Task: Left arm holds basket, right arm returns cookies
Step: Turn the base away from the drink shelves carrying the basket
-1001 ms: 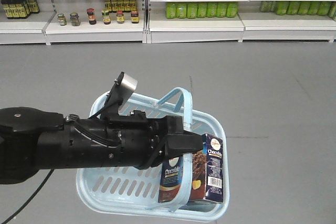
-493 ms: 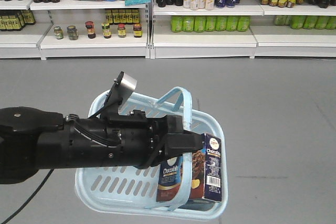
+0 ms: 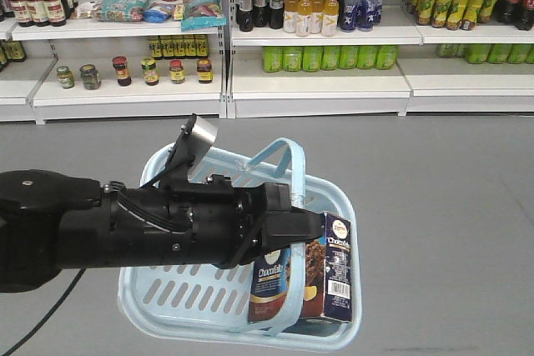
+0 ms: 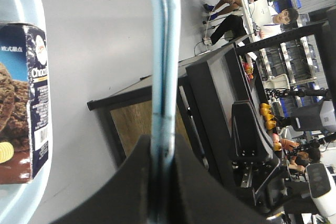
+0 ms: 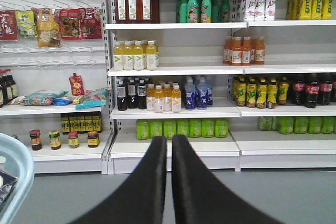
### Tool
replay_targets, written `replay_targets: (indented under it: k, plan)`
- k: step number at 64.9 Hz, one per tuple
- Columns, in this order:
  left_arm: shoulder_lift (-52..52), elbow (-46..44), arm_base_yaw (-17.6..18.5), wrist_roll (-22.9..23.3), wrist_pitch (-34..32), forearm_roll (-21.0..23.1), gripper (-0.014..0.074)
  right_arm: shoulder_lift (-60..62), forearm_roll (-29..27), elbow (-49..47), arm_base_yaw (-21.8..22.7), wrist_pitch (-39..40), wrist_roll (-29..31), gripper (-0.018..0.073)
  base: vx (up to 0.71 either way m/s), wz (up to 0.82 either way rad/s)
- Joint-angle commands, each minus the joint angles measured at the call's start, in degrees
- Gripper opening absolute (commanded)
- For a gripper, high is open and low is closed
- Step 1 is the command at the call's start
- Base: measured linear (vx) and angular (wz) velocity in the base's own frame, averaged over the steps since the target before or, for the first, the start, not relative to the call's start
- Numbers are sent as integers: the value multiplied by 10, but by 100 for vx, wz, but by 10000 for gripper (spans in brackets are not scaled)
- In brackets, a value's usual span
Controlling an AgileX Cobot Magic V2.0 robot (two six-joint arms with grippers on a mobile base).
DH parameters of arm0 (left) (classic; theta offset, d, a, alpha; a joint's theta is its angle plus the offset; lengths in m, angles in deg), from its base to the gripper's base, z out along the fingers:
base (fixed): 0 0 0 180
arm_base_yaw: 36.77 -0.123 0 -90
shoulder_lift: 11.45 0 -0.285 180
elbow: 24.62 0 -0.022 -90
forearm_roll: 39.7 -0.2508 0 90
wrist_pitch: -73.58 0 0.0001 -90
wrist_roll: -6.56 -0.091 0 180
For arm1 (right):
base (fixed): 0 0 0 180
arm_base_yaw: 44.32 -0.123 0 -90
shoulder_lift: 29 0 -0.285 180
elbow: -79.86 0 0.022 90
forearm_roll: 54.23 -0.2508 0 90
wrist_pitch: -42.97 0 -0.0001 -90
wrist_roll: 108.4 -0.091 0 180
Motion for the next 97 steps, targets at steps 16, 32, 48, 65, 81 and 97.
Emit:
replay_targets:
  k: [16, 32, 48, 65, 81, 97]
  plan:
    - [26, -16, 4, -9, 21, 49, -6, 7, 4, 10, 1, 44, 3, -11, 48, -5]
    - [26, -16, 4, -9, 21, 49, -6, 7, 4, 10, 1, 44, 3, -11, 49, 2]
    - [26, -16, 4, -9, 21, 49, -6, 7, 4, 10, 1, 44, 3, -11, 48, 5]
    - [26, -16, 4, -9, 22, 49, -6, 7, 4, 10, 1, 44, 3, -11, 45, -5]
    - [26, -16, 4, -9, 21, 49, -6, 7, 4, 10, 1, 44, 3, -11, 43, -14]
    - [26, -16, 3, -9, 21, 49, -6, 7, 4, 10, 1, 44, 3, -11, 40, -16]
